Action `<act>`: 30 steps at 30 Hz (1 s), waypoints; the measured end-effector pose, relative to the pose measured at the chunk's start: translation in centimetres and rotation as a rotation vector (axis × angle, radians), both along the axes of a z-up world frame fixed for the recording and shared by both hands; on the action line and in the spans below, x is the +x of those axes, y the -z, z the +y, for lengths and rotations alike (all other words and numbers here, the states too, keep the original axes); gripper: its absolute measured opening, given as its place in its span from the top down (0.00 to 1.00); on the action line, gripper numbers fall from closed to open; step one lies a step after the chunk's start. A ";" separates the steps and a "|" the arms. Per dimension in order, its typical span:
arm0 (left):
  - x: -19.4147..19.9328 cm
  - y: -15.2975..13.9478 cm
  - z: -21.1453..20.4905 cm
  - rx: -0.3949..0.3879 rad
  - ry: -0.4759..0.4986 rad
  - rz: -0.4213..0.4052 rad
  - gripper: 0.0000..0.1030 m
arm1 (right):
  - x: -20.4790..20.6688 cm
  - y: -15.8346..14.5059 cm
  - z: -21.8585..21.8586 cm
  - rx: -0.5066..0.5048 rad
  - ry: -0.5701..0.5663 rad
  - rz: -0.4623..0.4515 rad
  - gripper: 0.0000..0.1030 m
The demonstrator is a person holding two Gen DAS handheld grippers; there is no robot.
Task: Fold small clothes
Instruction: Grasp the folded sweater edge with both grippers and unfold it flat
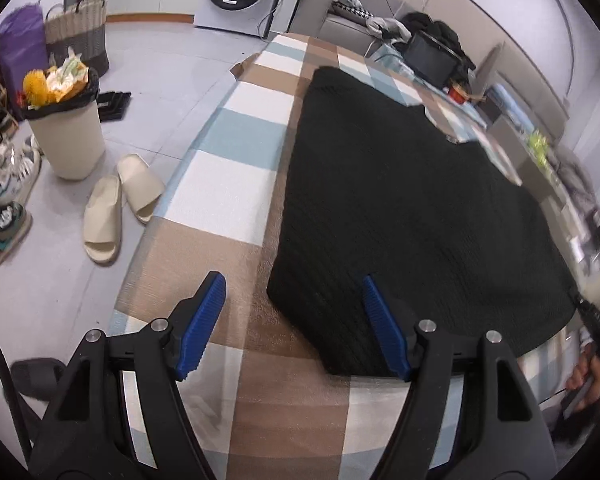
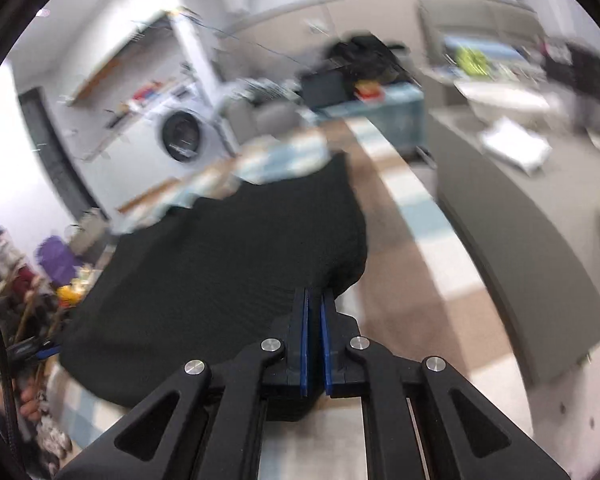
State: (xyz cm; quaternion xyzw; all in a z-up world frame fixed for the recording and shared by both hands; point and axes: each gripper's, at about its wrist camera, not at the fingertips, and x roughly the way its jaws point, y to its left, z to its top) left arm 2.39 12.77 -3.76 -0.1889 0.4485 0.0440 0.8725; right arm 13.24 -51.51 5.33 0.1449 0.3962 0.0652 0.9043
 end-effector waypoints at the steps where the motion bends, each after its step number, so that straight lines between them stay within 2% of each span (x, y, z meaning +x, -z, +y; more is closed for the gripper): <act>1: 0.2 0.1 -0.2 0.003 0.007 0.002 0.34 | 0.1 0.6 -0.3 0.018 0.011 0.023 0.95; 4: 0.5 0.2 -0.8 -0.030 0.016 -0.015 0.44 | -0.1 0.9 -0.2 0.034 0.010 0.014 0.95; 6: 1.0 0.3 -0.8 -0.055 0.022 -0.028 0.62 | -0.1 0.8 -0.3 0.031 0.007 0.009 0.95; 7: 1.2 0.4 -0.9 -0.054 0.021 -0.033 0.67 | -0.1 0.9 -0.6 0.040 0.007 0.010 0.95; 9: 1.6 0.3 -1.0 -0.050 0.023 -0.048 0.90 | -0.1 1.1 -1.0 0.056 0.014 0.023 0.95; 12: 1.3 -0.3 -1.2 -0.042 0.029 -0.076 0.94 | 0.8 1.4 -0.6 0.053 0.016 0.041 0.95; 19: -0.3 -1.0 -0.7 0.016 0.019 -0.053 0.94 | 0.9 1.6 -0.8 0.002 0.052 0.087 0.93; 22: -0.8 -2.1 -0.6 0.056 0.021 -0.056 0.94 | 0.0 0.2 -0.6 -0.039 0.067 0.058 0.85; 24: -0.9 -2.9 -0.9 0.072 0.028 -0.071 0.92 | -0.3 -0.7 -0.5 -0.061 0.060 0.042 0.72; 25: -0.8 -3.4 -1.2 0.079 0.040 -0.085 0.89 | -0.4 -1.4 -0.3 -0.067 0.048 0.032 0.71; 26: -0.8 -3.8 -1.6 0.086 0.053 -0.098 0.79 | -0.5 -1.8 -0.1 -0.072 0.036 0.028 0.68; 27: -0.6 -4.2 -2.0 0.093 0.063 -0.110 0.62 | -0.5 -2.2 0.2 -0.081 0.026 0.026 0.62; 29: 0.0 -5.0 -3.4 0.120 0.094 -0.132 0.39 | -0.5 -3.0 0.9 -0.101 0.011 0.015 0.50; 30: 0.3 -5.3 -4.1 0.129 0.108 -0.145 0.37 | -0.5 -3.4 1.2 -0.103 -0.003 0.011 0.47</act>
